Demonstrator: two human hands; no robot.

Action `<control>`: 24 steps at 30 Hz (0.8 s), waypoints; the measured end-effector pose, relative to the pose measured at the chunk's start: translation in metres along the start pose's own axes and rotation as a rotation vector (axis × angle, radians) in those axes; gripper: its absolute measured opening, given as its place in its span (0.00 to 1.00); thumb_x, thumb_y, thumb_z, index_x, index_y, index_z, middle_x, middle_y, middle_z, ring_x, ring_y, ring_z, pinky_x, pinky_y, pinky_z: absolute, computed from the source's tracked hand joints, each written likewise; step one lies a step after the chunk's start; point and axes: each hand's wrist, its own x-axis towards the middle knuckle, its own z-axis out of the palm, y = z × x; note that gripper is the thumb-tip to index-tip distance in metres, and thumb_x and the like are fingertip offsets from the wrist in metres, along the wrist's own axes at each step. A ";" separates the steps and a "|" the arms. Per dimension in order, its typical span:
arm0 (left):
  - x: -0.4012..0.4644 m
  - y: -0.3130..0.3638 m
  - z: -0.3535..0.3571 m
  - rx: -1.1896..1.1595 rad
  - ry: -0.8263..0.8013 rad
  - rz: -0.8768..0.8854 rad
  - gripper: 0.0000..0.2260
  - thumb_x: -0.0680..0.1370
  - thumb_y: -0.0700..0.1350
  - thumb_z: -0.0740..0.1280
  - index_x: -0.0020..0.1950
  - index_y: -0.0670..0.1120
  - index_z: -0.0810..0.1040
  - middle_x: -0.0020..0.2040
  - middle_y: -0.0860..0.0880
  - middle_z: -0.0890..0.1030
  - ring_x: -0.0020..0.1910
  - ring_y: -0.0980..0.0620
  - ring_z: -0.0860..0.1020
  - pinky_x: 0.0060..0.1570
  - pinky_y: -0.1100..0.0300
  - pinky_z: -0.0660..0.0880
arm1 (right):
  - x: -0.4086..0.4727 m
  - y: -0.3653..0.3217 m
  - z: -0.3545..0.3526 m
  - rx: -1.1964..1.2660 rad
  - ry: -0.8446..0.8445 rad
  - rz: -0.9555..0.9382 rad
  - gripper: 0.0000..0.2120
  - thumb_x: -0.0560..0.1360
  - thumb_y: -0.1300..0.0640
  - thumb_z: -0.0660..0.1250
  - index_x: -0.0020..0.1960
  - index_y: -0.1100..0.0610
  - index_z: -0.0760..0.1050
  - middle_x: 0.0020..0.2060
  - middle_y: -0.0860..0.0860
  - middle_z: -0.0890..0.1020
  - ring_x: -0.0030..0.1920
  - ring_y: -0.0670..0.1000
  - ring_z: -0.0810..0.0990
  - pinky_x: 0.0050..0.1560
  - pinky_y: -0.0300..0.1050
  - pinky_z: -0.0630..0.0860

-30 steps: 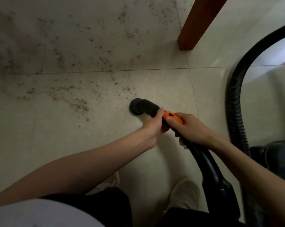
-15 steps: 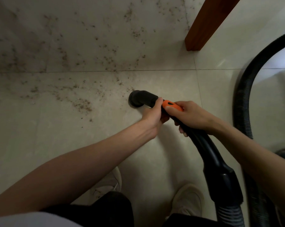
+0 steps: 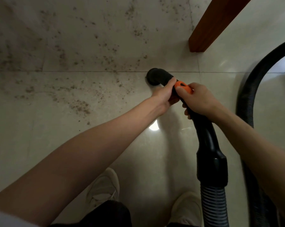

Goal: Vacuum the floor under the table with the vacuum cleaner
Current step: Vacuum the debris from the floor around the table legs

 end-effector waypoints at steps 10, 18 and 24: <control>0.008 -0.001 -0.007 -0.018 0.031 0.034 0.20 0.77 0.50 0.66 0.65 0.40 0.70 0.53 0.42 0.79 0.48 0.47 0.79 0.46 0.56 0.78 | 0.005 -0.005 0.003 0.063 -0.077 -0.029 0.15 0.79 0.48 0.61 0.53 0.61 0.73 0.34 0.55 0.76 0.23 0.48 0.76 0.23 0.39 0.74; -0.002 -0.011 -0.025 -0.060 0.103 0.048 0.19 0.78 0.50 0.64 0.64 0.39 0.72 0.51 0.42 0.80 0.49 0.48 0.79 0.53 0.55 0.77 | 0.000 -0.008 0.006 0.151 -0.288 0.001 0.17 0.79 0.46 0.61 0.53 0.61 0.74 0.34 0.55 0.76 0.22 0.45 0.75 0.24 0.38 0.74; -0.007 -0.009 -0.029 -0.059 0.065 0.053 0.19 0.78 0.50 0.64 0.63 0.38 0.73 0.54 0.41 0.80 0.50 0.48 0.79 0.52 0.58 0.77 | -0.001 -0.009 0.006 0.126 -0.264 0.000 0.17 0.79 0.45 0.61 0.52 0.60 0.74 0.35 0.55 0.77 0.22 0.45 0.76 0.24 0.38 0.74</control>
